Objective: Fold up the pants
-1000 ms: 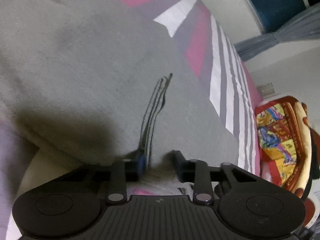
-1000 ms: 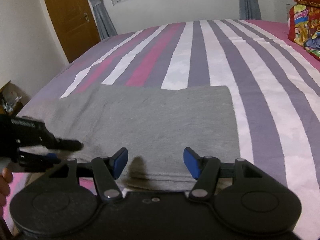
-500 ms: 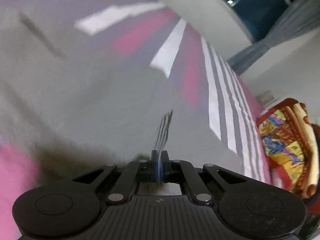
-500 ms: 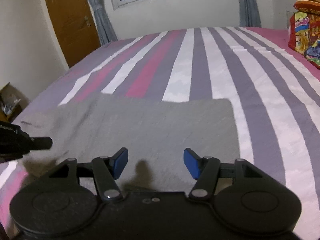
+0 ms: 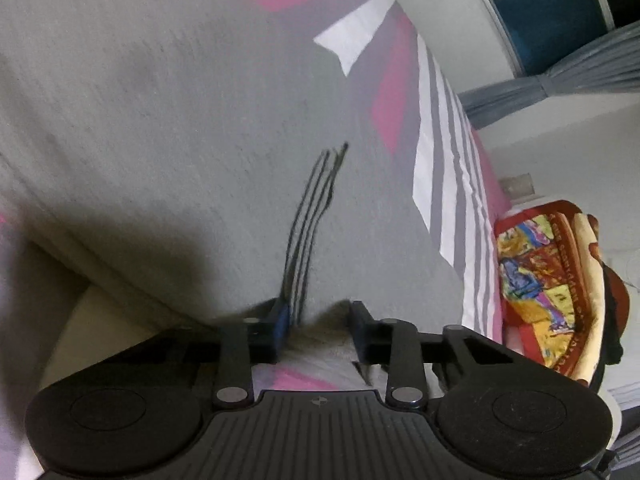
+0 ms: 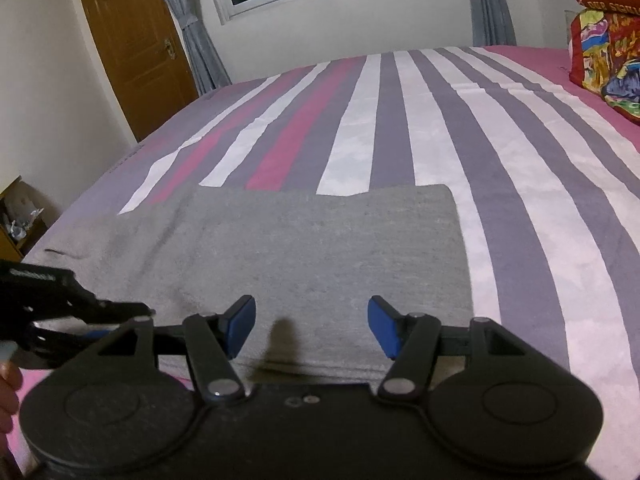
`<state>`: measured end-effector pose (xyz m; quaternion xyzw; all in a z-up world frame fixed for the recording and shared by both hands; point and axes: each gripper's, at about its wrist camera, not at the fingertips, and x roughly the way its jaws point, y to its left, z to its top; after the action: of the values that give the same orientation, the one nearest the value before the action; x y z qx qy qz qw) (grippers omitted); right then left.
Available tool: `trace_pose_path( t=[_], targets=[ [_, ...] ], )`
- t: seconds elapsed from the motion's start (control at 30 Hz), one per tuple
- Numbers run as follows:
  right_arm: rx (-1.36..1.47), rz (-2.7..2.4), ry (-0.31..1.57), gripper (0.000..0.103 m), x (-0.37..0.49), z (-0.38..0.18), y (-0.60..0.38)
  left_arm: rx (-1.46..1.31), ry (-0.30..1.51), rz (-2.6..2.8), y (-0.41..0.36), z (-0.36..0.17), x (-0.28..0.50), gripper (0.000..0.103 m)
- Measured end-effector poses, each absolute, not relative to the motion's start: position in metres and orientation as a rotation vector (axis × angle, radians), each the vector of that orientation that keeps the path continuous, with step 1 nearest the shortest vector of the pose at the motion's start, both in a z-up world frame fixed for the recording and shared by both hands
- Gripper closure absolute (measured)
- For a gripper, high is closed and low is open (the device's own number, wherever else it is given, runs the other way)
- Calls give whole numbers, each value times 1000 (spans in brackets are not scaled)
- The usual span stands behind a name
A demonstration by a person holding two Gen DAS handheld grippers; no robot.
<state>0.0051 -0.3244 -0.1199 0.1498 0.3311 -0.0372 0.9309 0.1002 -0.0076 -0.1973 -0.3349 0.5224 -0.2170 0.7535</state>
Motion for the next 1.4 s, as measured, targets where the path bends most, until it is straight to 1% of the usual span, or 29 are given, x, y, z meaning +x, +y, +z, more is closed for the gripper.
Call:
trace_pose_path(
  t=[0.07, 0.13, 0.27, 0.3, 0.37, 0.47, 0.57, 0.63, 0.7, 0.87, 0.93, 1.03, 1.1, 1.2, 1.33, 1.4],
  targets=[
    [309, -81, 676, 41, 4, -121, -326, -730, 1125, -462, -13, -194, 100, 83],
    [304, -95, 669, 41, 3, -120, -327, -693, 1045, -462, -17, -175, 96, 86],
    [313, -110, 649, 41, 3, -115, -334, -619, 877, -513, -15, -120, 93, 90],
    [313, -109, 647, 41, 4, -114, -334, -612, 862, -518, -15, -109, 100, 90],
    [319, -97, 646, 41, 9, -113, -332, -582, 863, -522, -12, -104, 105, 90],
    [309, -78, 653, 41, 11, -113, -327, -539, 906, -496, -11, -117, 107, 90],
    [314, -75, 668, 41, 11, -118, -325, -508, 955, -453, -2, -143, 106, 90],
    [313, -74, 678, 41, 10, -120, -324, -541, 1000, -420, 11, -161, 107, 90],
    [307, -67, 688, 41, 10, -121, -322, -546, 989, -420, 13, -159, 106, 90],
    [301, -47, 670, 41, 16, -116, -315, -515, 912, -450, 18, -130, 103, 90],
    [299, -41, 667, 41, 17, -116, -312, -512, 912, -414, 30, -135, 104, 90],
    [282, -29, 695, 41, 21, -124, -305, -506, 973, -358, 38, -160, 106, 90],
    [241, -36, 741, 41, 27, -133, -298, -451, 983, -347, 29, -167, 105, 90],
    [161, -32, 776, 39, 33, -134, -289, -419, 979, -329, 23, -156, 106, 88],
    [194, -16, 725, 39, 33, -118, -286, -433, 928, -304, 35, -132, 104, 86],
    [184, 4, 717, 39, 40, -116, -276, -439, 926, -269, 46, -129, 104, 72]
  ],
)
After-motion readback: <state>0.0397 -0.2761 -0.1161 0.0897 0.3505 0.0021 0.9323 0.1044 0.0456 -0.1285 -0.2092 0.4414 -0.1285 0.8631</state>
